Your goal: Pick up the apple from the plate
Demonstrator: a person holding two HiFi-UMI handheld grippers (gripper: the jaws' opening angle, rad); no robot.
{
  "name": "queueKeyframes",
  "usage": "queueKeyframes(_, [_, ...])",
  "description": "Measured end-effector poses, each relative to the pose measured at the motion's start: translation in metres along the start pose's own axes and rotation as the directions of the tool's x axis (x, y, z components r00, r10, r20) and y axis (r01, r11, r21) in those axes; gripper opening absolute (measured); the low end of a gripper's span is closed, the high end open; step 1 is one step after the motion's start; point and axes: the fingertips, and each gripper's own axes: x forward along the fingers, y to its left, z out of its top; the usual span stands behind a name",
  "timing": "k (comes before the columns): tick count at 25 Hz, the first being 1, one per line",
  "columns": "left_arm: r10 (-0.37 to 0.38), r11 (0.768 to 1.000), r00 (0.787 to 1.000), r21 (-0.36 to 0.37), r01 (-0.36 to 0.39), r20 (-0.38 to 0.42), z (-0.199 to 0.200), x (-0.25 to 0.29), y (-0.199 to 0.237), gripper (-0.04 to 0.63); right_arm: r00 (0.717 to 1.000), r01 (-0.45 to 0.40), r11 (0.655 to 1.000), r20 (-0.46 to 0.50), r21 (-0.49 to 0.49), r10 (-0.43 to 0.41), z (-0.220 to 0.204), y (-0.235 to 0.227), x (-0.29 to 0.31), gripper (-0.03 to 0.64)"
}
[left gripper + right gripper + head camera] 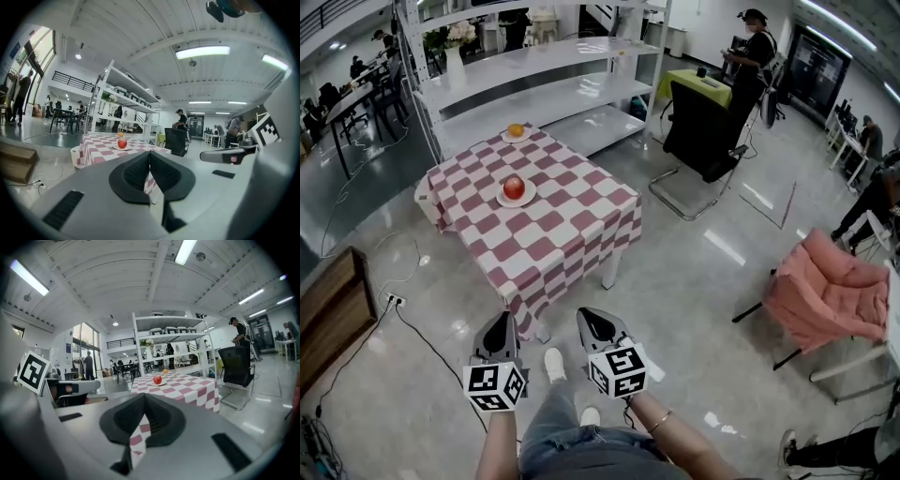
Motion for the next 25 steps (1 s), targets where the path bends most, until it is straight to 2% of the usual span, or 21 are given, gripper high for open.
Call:
queueKeyframes(8, [-0.013,1.000,0.999,-0.016,0.012,-0.031,-0.005,0.081,0.041,0.017,0.999,0.012,1.000,-0.042,0.000,-0.012,0.006,-0.032,0.089,0.009])
queueKeyframes(17, [-0.038,0.999,0.997,-0.037,0.036,-0.067,0.009,0.181,0.099,0.017,0.999,0.028,1.000,-0.046,0.005,-0.028,0.038,-0.058,0.206,0.011])
queueKeyframes(25, [-0.076,0.997,0.993,-0.036,0.073,-0.087,0.024,0.248,0.143,0.017,0.997,0.054,0.998,-0.051,0.022,-0.053,0.062,-0.072,0.285,0.011])
